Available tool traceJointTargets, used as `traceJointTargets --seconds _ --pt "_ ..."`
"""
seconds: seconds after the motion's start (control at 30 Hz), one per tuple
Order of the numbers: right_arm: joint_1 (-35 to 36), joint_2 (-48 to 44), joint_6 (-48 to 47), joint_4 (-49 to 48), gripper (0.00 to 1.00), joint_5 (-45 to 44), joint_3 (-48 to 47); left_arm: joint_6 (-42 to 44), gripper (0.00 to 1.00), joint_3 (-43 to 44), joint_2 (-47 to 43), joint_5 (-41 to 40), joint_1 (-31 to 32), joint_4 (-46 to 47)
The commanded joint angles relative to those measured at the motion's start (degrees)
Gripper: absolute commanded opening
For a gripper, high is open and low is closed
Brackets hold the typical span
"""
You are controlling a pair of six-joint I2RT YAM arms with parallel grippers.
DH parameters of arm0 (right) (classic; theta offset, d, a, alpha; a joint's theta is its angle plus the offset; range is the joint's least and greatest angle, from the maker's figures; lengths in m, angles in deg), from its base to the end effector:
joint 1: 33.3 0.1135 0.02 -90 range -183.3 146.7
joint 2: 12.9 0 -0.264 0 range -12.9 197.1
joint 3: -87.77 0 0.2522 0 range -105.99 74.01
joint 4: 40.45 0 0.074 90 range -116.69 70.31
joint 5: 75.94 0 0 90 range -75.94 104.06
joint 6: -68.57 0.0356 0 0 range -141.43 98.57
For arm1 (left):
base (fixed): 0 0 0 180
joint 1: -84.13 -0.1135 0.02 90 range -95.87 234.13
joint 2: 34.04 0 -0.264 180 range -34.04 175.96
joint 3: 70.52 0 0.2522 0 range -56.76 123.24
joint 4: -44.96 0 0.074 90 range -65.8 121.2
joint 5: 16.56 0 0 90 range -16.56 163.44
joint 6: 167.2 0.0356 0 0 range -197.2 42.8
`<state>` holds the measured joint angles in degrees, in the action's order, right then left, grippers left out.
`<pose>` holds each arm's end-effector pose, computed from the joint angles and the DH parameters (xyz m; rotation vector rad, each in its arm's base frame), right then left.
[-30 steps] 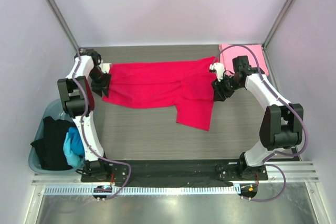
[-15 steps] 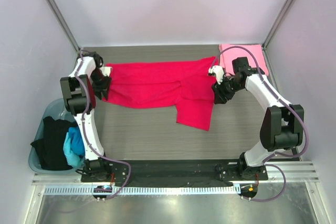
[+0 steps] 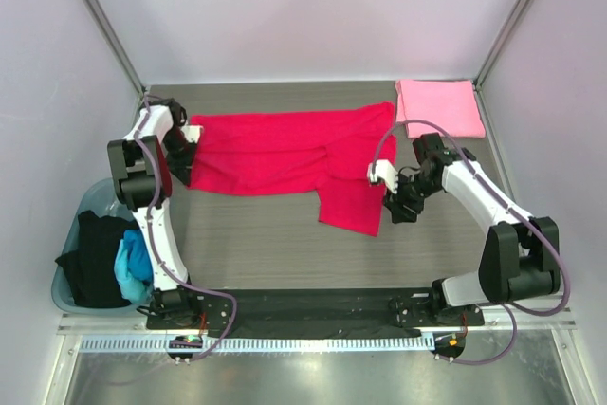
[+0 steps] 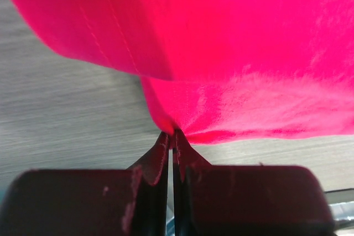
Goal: Fold and stack the t-shirts
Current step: Fold the tshirt
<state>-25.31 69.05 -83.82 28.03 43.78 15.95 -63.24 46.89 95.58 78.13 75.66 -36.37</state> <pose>0.2471 0.0525 0.2277 -1.6058 2.1539 0.5114 0.4238 0.0602 0.1542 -0.1442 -3.0903 0.1429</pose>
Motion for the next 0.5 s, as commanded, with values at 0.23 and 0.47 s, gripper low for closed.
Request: traceJointTargets --seconds 0.23,0.47 --pt "7.39 -13.30 -22.14 -8.39 0.56 0.96 16.82 0.81 0.00 -3.81 -2.80 -0.29 0.38 0.60" --pt "10.03 -10.42 -22.78 -13.93 0.55 0.88 17.90 1.16 0.00 -4.87 -3.85 -1.43 0.47 0.69"
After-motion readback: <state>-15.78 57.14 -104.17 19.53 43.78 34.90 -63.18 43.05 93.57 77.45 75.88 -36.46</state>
